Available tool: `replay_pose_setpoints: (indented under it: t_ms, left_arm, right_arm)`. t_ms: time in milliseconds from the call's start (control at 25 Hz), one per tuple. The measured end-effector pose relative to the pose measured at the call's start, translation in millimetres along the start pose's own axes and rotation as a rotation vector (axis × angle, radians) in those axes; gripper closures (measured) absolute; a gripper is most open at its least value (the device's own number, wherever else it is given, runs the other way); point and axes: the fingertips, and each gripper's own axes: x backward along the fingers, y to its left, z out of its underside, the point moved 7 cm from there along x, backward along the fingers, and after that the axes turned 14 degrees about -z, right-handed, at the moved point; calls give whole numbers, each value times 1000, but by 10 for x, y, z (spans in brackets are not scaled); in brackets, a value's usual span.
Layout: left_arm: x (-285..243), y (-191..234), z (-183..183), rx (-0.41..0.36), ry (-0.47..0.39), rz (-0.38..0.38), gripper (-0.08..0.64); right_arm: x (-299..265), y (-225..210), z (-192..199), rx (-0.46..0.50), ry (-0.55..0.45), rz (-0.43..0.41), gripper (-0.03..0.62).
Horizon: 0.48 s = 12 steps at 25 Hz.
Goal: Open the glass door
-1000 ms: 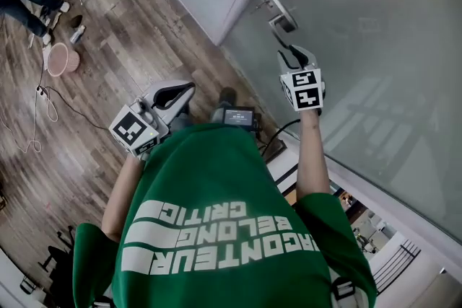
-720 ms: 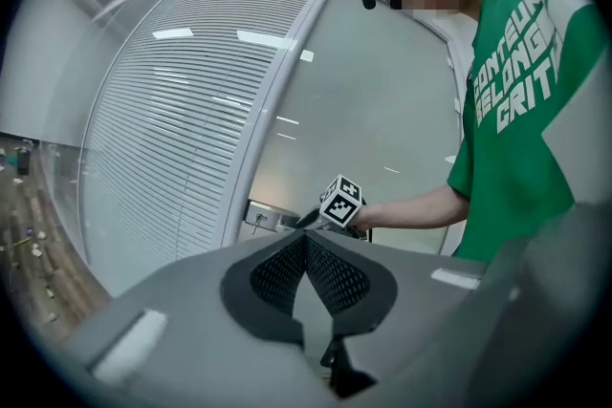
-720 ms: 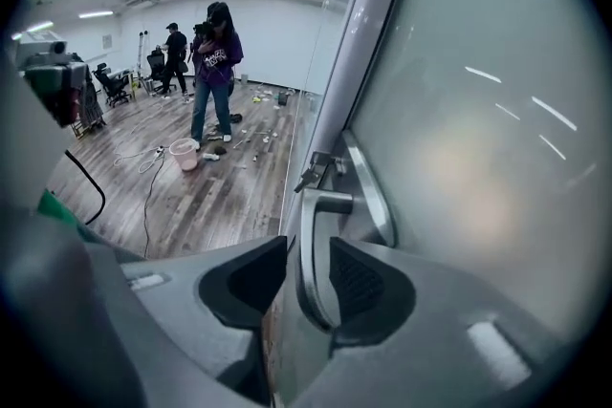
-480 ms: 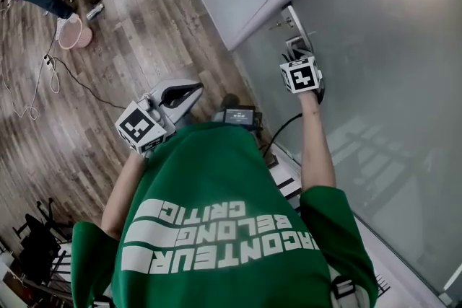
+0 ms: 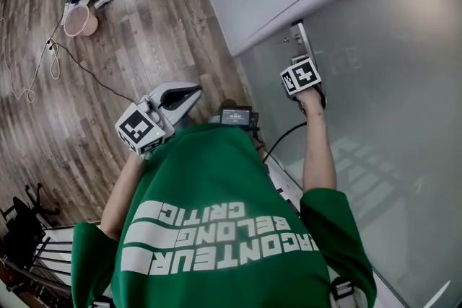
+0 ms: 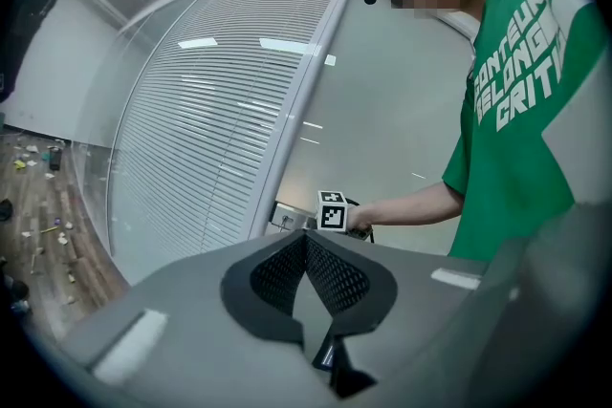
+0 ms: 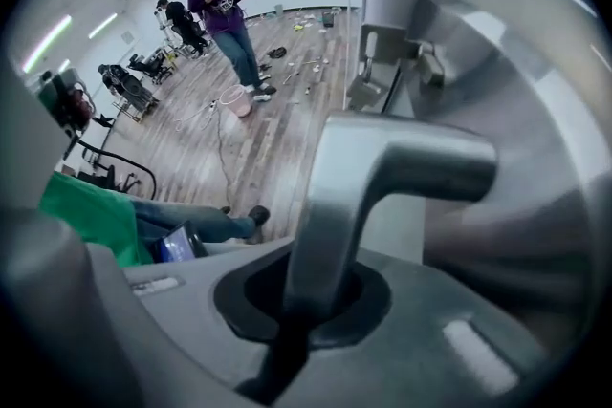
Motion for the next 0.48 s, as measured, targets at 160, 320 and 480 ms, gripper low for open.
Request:
replay_pose_setpoints:
  t_ms: [160, 320, 480]
  left_arm:
    - [-92, -16, 23, 12, -5, 1, 551]
    - [-161, -54, -8, 38, 32, 0, 551]
    - [-188, -10, 21, 12, 7, 9, 551]
  right_arm:
    - [-87, -21, 23, 2, -16, -41, 600]
    - [-159, -18, 7, 70, -203, -2, 600]
    - [-200, -15, -57, 182, -453, 47, 601]
